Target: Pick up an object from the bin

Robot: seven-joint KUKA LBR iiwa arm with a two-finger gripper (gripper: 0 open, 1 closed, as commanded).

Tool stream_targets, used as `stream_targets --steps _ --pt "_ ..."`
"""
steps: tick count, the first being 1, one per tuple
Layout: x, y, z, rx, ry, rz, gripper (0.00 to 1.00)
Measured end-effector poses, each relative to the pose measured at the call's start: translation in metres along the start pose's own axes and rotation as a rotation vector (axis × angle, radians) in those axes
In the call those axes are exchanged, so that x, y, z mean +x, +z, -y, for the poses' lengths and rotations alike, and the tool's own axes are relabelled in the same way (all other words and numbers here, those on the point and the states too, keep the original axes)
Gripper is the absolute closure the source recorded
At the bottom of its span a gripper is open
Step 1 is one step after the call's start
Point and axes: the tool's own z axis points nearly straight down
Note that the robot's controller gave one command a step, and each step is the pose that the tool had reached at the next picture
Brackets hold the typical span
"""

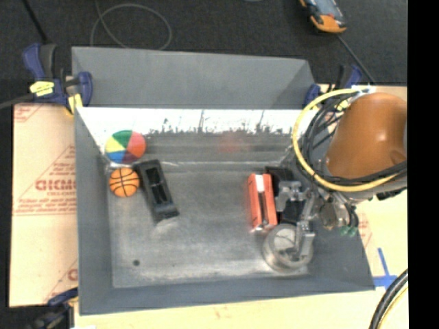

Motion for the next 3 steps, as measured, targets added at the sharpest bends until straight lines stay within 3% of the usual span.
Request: stream_targets --steps 1,2,3 --pt "0.0 -0.002 0.0 0.0 -0.001 0.003 0.0" --pt "-0.012 0.009 0.005 0.002 -0.175 0.01 0.0" --pt "-0.015 0.02 0.002 0.003 -0.508 0.006 0.0"
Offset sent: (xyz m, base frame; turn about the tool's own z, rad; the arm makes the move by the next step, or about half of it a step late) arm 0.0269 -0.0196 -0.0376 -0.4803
